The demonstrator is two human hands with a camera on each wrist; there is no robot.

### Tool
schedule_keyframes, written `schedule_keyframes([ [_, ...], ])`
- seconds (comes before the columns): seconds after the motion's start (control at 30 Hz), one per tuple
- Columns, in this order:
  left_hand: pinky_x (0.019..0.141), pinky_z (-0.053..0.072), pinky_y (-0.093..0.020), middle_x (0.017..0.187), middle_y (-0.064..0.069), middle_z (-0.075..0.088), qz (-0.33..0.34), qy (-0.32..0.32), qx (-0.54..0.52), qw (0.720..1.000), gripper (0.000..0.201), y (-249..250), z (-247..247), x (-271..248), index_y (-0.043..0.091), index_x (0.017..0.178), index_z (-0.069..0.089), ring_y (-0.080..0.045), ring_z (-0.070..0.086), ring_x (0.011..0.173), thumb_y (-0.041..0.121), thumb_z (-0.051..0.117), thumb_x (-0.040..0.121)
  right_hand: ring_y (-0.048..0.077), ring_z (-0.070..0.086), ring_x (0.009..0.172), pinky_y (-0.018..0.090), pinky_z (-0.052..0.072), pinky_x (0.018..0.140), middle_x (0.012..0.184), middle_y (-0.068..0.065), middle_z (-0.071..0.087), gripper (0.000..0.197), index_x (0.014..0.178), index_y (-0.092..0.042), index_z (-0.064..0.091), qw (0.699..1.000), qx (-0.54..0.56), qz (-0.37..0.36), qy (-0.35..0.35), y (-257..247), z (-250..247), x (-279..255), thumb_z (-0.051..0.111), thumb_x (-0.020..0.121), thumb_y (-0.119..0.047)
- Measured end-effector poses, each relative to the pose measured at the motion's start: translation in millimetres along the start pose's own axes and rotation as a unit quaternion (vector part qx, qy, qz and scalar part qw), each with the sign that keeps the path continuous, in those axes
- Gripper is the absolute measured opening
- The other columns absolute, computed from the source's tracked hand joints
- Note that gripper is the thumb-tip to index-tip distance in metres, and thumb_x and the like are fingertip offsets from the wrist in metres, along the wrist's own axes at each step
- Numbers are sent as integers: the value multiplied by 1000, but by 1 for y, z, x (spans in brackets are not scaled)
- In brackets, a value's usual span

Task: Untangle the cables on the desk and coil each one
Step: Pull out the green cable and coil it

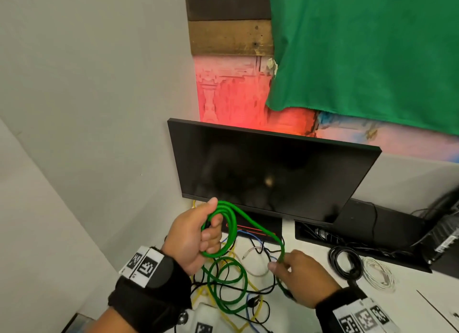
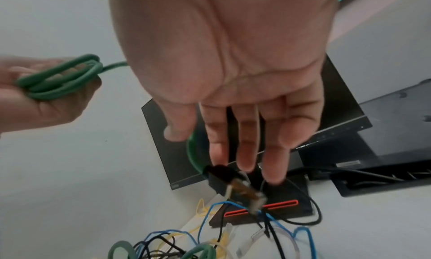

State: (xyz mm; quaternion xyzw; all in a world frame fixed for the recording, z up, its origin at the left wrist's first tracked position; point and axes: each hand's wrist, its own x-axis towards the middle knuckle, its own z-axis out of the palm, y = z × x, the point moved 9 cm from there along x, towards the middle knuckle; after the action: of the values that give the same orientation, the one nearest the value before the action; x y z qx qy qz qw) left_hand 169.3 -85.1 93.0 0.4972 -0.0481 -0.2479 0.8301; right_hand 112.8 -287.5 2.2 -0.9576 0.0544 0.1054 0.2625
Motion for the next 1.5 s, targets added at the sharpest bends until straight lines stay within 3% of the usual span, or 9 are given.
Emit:
schedule_keyframes([
  [0.3,36,25,-20,41,6,27,-38,-26,21,999,42,-11,15,0,15,60,50,-6,23,31,48,57,85,9,71,70,22,49,62,88,-2,71,11,94,-27,62,960,273,8,-62,-21,33,19,68,90,-35],
  [0.43,37,25,-21,43,6,28,-36,-19,24,999,45,-9,9,-1,15,60,51,-6,24,32,52,55,87,9,68,83,23,45,66,87,-8,72,7,88,-35,76,920,393,-1,-1,-30,26,25,72,84,-40],
  [0.63,36,27,-20,42,6,28,-55,-16,35,998,47,-18,4,-3,16,59,52,-6,24,31,52,51,88,20,64,72,26,48,53,97,14,71,48,114,-8,64,711,696,-73,-72,-73,6,24,82,70,-16],
  [0.7,35,27,-20,40,6,28,-60,-25,16,998,47,-21,8,-3,16,58,52,-5,24,30,51,50,88,22,60,70,27,51,53,91,16,67,51,114,0,62,679,727,-67,-77,-83,1,24,82,69,-12],
  [0.9,38,24,-21,41,5,27,-60,-49,52,996,49,-22,18,-4,15,58,52,-6,23,32,53,46,89,23,59,67,29,54,58,76,16,58,15,84,-3,62,668,744,-20,-19,-85,-10,28,71,74,-9],
  [1.03,38,26,-20,42,3,28,-45,-55,102,992,47,-21,22,-4,14,58,52,-8,23,32,52,50,86,41,52,91,44,45,78,95,31,51,25,96,6,60,657,753,12,-30,-88,-4,28,68,77,-9],
  [1.13,38,25,-20,42,2,27,-45,-48,119,991,48,-18,15,-2,12,59,51,-9,22,32,52,52,85,34,65,71,39,51,69,82,23,59,15,79,0,68,673,738,31,-44,-86,-1,26,69,72,-14],
  [1.3,37,28,-20,41,2,28,-37,-35,113,992,47,-20,9,2,13,57,52,-9,24,31,52,54,84,40,61,96,47,50,85,107,33,60,50,113,20,57,701,708,27,-83,-94,4,20,63,83,-19],
  [1.5,41,27,-22,44,1,30,9,15,199,980,48,-19,1,9,17,54,53,-12,25,36,56,52,83,38,58,101,42,45,84,120,34,59,56,121,6,59,695,706,53,-127,-96,14,15,52,75,-25],
])
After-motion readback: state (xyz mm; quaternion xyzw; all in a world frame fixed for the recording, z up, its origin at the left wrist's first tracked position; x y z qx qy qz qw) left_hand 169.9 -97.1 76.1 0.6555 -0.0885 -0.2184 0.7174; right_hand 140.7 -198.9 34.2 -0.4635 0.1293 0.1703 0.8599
